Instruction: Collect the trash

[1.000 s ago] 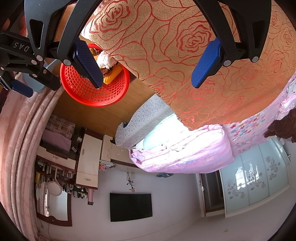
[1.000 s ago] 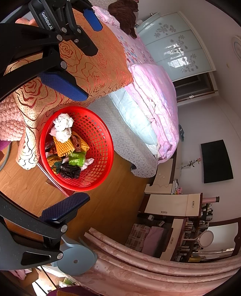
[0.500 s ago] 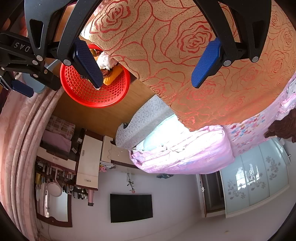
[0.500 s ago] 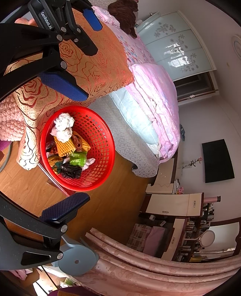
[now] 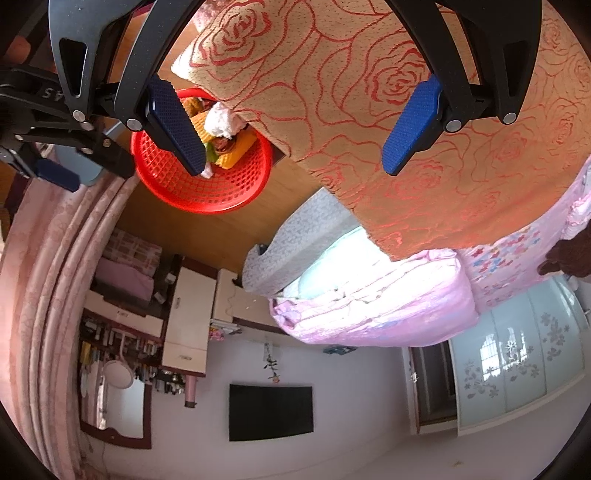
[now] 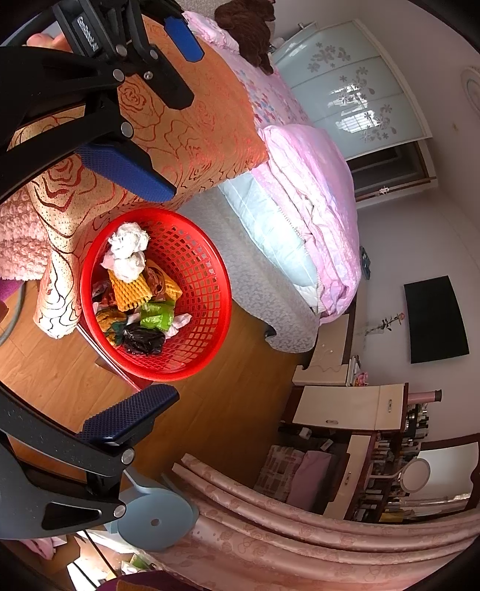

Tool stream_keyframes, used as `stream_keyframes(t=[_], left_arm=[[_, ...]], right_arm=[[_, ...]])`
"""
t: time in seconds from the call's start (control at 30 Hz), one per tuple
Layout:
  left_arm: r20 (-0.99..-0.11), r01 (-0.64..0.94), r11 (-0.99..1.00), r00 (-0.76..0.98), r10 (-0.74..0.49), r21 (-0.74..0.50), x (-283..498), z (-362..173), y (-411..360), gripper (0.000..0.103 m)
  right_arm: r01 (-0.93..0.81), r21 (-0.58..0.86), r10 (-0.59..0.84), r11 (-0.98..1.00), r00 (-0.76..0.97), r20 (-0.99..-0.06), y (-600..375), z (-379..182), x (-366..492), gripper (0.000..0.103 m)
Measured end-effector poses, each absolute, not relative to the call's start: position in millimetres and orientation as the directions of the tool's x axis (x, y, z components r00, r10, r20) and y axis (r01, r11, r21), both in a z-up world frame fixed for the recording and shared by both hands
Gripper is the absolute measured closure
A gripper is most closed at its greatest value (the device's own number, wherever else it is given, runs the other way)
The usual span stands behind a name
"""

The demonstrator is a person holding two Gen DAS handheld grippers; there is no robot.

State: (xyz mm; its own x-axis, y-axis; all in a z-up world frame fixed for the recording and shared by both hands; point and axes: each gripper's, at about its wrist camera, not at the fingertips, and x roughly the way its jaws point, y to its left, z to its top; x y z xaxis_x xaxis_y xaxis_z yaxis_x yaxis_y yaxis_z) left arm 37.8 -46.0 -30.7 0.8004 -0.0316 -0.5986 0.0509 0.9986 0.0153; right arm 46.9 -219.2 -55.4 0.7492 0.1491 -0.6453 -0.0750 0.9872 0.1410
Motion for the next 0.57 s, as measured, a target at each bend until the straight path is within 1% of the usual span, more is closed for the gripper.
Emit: stream_keyframes(t=[0.2,0.4,0.47,0.57], left_arm=[[-0.602,0.063,0.998,0.796,-0.06,-0.017,38,-26,-44,0.01],[-0.638,0.007,0.997,0.768,-0.052,-0.074,42,-26,-22,0.01],[-0.645,-0.033,0.997,0.764,-0.018,-0.067,38,-26,-7,0.01],[-0.652,-0.131,0.991,0.754,0.081,-0.028,29,-25,21,0.01]], right_arm=[[-0.069,0.124,0.134,0.99,0.748,-0.651,-214,-62,42,0.007],[-0.083,0.097,0.126,0.992,0.739,-0.661,-202,-65,36,0.007],[-0.105,0.089,0.138,0.99,0.733,-0.666,-192,-65,36,0.007],[-0.191,0.073,0.191,0.979,0.718,-0.669,-164,-63,32,0.007]])
